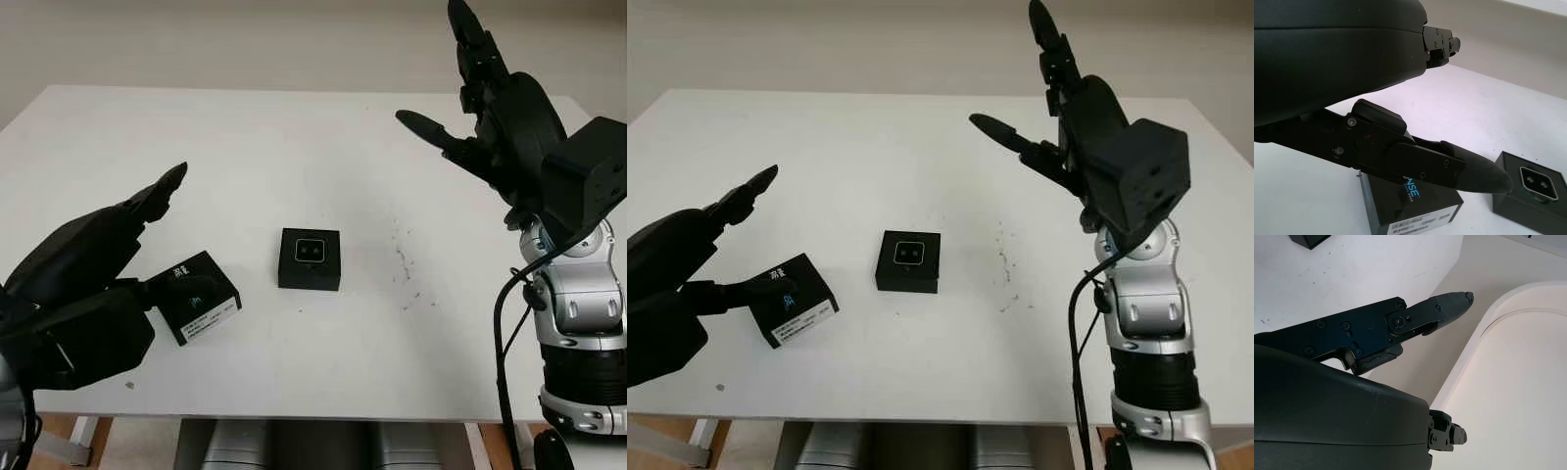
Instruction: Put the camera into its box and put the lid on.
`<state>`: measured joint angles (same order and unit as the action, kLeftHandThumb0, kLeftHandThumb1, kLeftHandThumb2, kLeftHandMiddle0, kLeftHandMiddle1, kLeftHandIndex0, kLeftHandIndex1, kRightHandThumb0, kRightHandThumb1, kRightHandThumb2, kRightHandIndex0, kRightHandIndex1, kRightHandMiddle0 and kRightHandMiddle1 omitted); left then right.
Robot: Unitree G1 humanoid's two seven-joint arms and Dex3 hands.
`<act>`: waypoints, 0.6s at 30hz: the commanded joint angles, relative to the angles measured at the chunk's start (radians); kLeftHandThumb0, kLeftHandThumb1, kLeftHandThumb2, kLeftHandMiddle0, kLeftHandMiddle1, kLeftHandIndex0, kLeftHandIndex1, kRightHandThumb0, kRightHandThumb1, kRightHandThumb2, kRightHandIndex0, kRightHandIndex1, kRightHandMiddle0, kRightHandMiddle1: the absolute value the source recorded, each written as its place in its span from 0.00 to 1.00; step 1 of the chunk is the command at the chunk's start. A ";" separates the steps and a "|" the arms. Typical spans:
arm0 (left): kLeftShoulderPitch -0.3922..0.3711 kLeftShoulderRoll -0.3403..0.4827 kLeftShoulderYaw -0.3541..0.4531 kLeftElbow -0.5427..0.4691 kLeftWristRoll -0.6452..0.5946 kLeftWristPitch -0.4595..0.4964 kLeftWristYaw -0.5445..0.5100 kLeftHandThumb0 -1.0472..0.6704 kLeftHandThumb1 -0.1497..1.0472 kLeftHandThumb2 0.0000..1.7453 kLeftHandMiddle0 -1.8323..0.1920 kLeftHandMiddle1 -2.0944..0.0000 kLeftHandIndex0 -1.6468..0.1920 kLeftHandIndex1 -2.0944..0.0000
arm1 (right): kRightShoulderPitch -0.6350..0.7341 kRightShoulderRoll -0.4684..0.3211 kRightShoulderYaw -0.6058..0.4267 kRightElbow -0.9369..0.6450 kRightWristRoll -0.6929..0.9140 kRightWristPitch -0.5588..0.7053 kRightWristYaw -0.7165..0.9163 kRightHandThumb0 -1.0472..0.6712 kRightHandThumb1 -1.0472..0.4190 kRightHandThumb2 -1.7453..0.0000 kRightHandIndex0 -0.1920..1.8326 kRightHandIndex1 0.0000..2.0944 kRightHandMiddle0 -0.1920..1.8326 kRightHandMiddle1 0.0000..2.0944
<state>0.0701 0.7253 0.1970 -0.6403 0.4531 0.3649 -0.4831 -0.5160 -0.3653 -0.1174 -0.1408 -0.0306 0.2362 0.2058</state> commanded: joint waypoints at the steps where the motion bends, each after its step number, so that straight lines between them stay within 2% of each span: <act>1: 0.001 0.005 -0.018 -0.030 0.019 0.013 -0.013 0.05 1.00 0.08 0.92 0.99 0.97 0.99 | 0.003 0.000 0.008 -0.019 -0.008 0.005 -0.008 0.22 0.02 0.97 0.02 0.02 0.06 0.03; 8: -0.015 -0.022 -0.109 -0.003 0.167 0.026 0.009 0.05 1.00 0.07 0.95 0.98 0.98 0.98 | 0.006 0.004 0.016 -0.021 -0.016 0.013 -0.017 0.24 0.01 0.97 0.01 0.02 0.05 0.03; 18: -0.052 -0.042 -0.194 0.079 0.278 -0.010 0.022 0.05 1.00 0.05 0.96 0.97 0.99 0.98 | 0.020 -0.002 0.019 -0.023 -0.024 0.002 -0.018 0.23 0.00 0.97 0.01 0.02 0.05 0.03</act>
<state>0.0347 0.6891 0.0117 -0.5646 0.7230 0.3615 -0.4605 -0.4982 -0.3635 -0.0929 -0.1464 -0.0568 0.2445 0.1885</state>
